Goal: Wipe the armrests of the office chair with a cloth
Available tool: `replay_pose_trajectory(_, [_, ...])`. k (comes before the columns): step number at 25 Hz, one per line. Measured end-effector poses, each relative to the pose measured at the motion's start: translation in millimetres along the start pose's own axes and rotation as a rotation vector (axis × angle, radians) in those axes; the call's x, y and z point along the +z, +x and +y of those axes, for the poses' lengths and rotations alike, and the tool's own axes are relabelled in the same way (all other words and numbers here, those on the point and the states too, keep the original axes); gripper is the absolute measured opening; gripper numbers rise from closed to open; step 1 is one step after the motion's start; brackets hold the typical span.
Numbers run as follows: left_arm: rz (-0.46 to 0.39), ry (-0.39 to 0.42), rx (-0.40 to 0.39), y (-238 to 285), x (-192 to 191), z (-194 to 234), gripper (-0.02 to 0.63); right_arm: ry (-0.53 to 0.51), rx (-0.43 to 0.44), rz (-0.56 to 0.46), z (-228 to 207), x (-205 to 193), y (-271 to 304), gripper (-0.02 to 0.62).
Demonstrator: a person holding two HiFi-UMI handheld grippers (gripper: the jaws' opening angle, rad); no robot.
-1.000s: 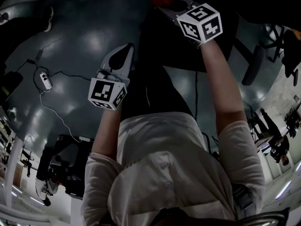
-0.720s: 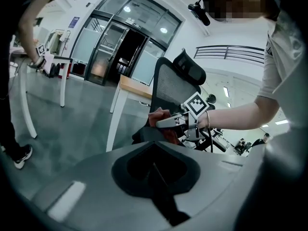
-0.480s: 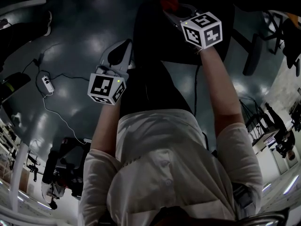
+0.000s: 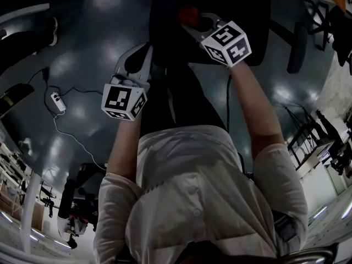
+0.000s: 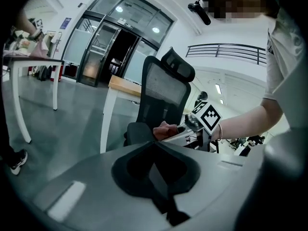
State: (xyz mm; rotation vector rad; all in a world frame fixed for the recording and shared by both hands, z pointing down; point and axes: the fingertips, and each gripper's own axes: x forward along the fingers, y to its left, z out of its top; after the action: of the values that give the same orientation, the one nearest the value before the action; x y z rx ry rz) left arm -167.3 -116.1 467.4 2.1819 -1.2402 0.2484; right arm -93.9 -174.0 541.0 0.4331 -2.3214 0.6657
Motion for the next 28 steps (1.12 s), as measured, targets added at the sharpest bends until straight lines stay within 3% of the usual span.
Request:
replay_pose_trajectory(8, [0.036, 0.029, -0.087, -37.7, -23.3, -16.2, 0.017, 0.053, -0.033, 0.009, 57.7, -34.2, -7.5, 0.054])
replay_pose_trajectory(13, [0.051, 0.049, -0.121, -74.7, -34.7, -18.5, 0.017, 0.102, -0.138, -0.010, 88.4, -59.8, -16.8, 0.054])
replay_pose_trajectory(20, [0.059, 0.048, -0.143, -124.1, -55.6, -9.8, 0.017, 0.290, -0.266, -0.055, 124.2, -93.9, -14.3, 0.054])
replay_pose_trajectory(28, [0.052, 0.050, -0.164, -158.0, -66.3, 10.9, 0.017, 0.558, -0.406, -0.153, 139.9, -86.1, 6.8, 0.054])
